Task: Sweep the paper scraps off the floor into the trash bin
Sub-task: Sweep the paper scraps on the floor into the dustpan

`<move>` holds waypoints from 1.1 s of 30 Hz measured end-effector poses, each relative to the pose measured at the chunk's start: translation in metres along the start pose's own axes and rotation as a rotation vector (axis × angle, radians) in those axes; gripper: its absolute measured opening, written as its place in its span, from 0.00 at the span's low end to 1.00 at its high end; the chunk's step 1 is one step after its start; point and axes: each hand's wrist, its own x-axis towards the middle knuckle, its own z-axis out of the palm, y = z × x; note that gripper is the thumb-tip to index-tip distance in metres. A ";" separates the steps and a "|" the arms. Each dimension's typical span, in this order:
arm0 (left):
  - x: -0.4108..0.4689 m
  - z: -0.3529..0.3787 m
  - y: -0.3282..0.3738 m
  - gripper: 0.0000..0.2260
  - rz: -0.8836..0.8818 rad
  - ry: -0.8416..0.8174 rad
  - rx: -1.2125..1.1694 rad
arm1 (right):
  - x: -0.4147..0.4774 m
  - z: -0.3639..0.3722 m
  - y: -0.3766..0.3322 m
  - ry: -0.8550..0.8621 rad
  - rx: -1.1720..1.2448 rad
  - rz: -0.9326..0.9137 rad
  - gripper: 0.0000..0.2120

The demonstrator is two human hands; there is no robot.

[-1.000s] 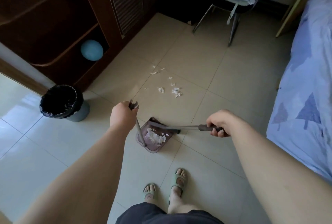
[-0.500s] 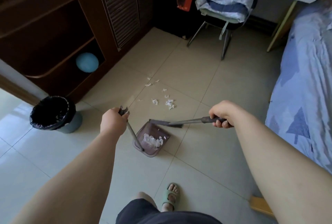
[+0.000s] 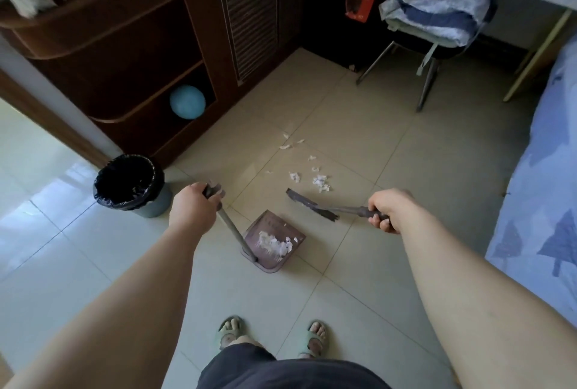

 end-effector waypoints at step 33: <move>0.078 -0.094 -0.091 0.09 0.127 -0.143 0.188 | -0.107 0.143 -0.040 -0.207 -0.238 0.101 0.06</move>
